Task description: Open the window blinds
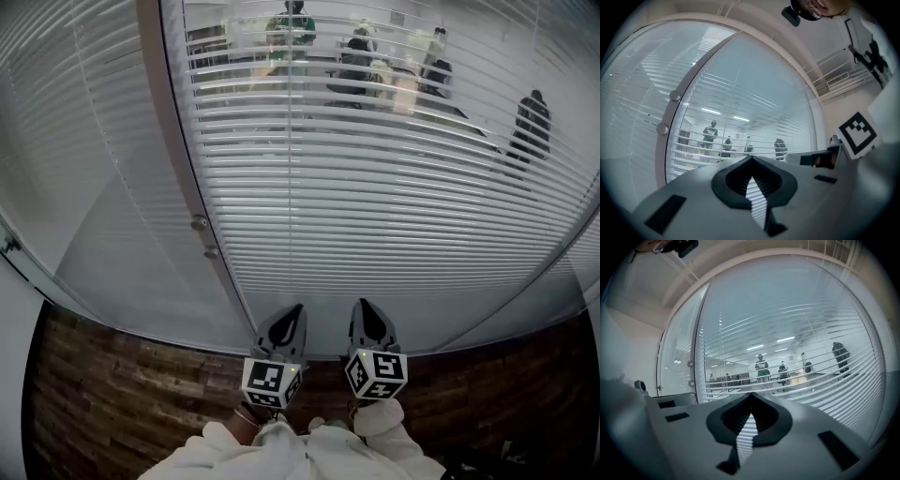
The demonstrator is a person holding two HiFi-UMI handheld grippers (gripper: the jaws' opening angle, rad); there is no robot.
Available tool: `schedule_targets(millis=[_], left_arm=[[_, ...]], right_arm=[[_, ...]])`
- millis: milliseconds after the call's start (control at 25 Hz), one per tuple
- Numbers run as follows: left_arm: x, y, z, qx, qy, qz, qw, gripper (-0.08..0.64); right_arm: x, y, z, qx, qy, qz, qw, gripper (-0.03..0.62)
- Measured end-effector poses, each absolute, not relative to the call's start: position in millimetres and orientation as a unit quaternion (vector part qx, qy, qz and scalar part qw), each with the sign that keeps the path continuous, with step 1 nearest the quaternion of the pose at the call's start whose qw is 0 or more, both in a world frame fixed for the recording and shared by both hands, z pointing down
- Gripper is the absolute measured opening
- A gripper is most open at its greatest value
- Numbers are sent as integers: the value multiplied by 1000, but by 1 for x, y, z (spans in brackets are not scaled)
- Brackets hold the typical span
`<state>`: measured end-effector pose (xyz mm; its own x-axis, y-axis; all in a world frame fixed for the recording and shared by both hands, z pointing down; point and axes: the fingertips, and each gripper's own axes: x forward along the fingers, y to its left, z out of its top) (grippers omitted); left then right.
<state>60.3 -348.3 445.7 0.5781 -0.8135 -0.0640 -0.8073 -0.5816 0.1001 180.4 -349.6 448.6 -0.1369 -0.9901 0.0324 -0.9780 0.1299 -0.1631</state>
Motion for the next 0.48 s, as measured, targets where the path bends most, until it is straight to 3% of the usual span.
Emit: schedule_targets(millis=[480], left_arm=[[61,-357,439,886,-458,-52,41,0]], right_arm=[[179,-360,438,-656,751,-70,43,11]])
